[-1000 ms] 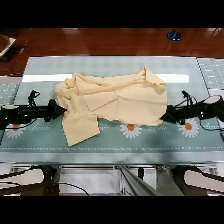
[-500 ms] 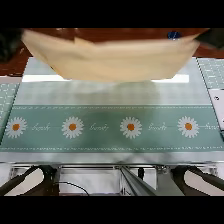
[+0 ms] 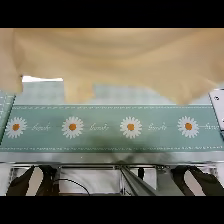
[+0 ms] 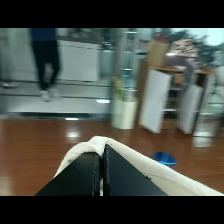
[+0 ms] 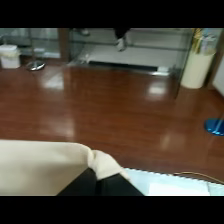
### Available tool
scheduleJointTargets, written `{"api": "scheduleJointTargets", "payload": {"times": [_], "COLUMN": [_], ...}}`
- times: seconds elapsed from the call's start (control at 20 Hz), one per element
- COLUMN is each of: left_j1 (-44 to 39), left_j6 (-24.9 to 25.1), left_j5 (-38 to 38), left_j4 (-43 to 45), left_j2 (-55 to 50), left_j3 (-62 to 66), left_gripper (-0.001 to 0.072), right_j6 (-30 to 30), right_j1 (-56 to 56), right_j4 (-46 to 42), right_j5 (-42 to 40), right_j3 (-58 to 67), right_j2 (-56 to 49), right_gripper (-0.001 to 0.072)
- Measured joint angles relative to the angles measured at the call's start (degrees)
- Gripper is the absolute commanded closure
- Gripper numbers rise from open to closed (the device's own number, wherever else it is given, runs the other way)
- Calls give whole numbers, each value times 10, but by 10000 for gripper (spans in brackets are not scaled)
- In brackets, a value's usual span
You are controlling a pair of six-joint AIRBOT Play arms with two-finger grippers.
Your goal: Fold the shirts.
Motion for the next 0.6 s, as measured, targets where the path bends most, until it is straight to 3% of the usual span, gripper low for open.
{"api": "scheduleJointTargets", "payload": {"times": [0.3, 0.6], "left_j1": [-186, -283], "left_j6": [-97, -158], "left_j5": [-49, -62], "left_j4": [359, 482], "left_j2": [96, 84], "left_j3": [-9, -177], "left_gripper": [690, 690], "right_j6": [23, 25], "right_j1": [0, 0], "right_j4": [-79, -64], "right_j5": [52, 36], "right_j3": [-58, -239], "right_j2": [78, 81], "right_gripper": [686, 685]}}
